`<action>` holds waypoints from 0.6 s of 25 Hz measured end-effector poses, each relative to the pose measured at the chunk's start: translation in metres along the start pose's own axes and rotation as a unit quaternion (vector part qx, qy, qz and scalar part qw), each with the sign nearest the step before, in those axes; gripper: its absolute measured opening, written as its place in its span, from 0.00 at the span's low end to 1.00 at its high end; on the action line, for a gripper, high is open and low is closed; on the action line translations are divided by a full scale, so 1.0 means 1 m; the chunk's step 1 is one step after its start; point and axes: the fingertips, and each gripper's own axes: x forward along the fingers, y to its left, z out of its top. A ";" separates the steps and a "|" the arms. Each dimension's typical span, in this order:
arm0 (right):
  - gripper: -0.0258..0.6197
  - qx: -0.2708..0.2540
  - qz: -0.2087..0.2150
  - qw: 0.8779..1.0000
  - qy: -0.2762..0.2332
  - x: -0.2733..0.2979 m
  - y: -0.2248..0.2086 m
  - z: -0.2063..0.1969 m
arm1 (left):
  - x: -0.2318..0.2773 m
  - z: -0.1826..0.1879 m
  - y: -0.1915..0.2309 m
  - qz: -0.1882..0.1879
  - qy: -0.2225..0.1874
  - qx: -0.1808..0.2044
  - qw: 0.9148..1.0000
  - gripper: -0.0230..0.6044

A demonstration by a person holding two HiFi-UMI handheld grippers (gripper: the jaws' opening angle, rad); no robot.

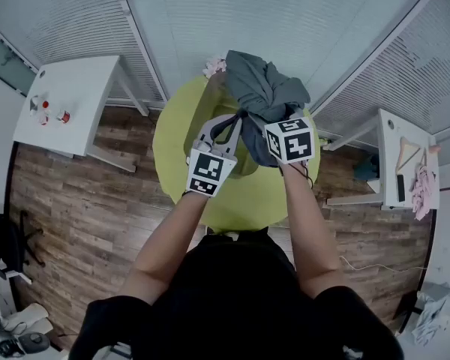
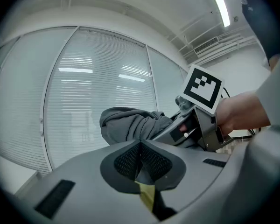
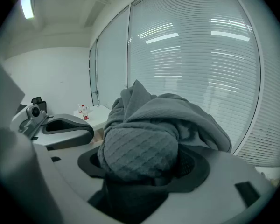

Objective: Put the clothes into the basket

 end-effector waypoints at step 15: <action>0.58 0.091 0.025 0.995 0.016 0.091 0.052 -0.031 | -0.016 -0.053 0.068 0.051 0.041 -0.020 0.998 0.05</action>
